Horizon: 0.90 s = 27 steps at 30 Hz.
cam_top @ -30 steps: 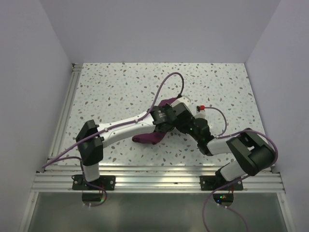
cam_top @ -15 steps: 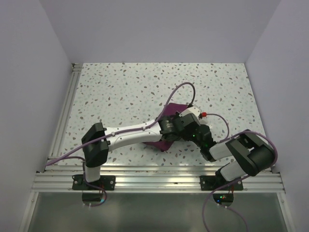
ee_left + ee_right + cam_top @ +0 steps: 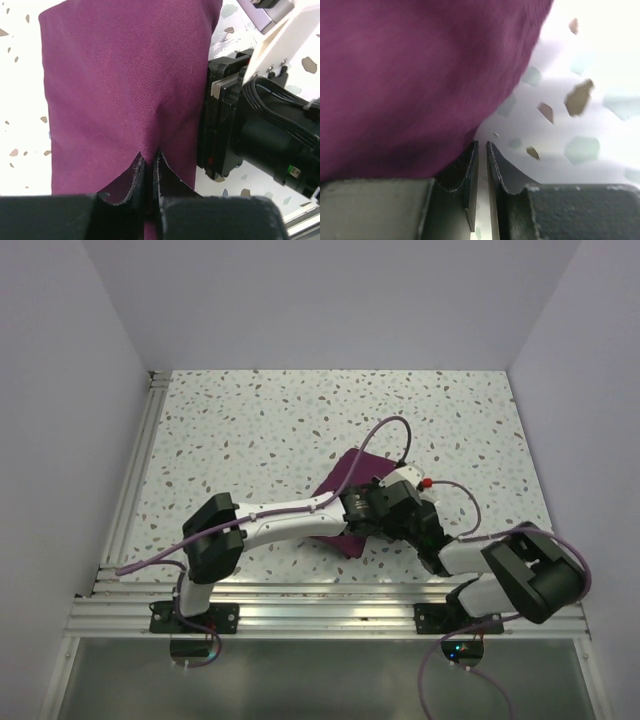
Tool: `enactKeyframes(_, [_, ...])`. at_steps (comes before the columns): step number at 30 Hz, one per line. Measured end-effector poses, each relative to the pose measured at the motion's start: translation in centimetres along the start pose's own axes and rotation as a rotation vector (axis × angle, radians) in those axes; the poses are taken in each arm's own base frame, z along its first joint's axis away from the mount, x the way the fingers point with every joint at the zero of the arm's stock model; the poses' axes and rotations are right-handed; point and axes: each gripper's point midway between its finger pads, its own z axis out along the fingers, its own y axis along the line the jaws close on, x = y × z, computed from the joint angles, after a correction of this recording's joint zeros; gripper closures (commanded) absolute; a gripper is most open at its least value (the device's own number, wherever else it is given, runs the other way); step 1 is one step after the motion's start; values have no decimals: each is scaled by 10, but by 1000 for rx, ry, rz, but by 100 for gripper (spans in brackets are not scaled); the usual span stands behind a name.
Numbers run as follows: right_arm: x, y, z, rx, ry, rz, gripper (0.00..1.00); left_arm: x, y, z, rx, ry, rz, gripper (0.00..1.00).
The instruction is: Prepare the surgical pack
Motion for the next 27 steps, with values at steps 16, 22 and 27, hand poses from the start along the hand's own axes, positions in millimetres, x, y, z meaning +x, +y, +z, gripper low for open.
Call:
enactKeyframes(16, [-38,-31,-66,312,-89,-44,78,33,-33,21,52,3,-23,100])
enactKeyframes(22, [-49,-51,-86,462,-123,-65,76,44,-41,25,29,-34,-38,100])
enactKeyframes(27, [-69,-62,-96,535,-163,-31,54,45,-41,24,20,-78,-71,89])
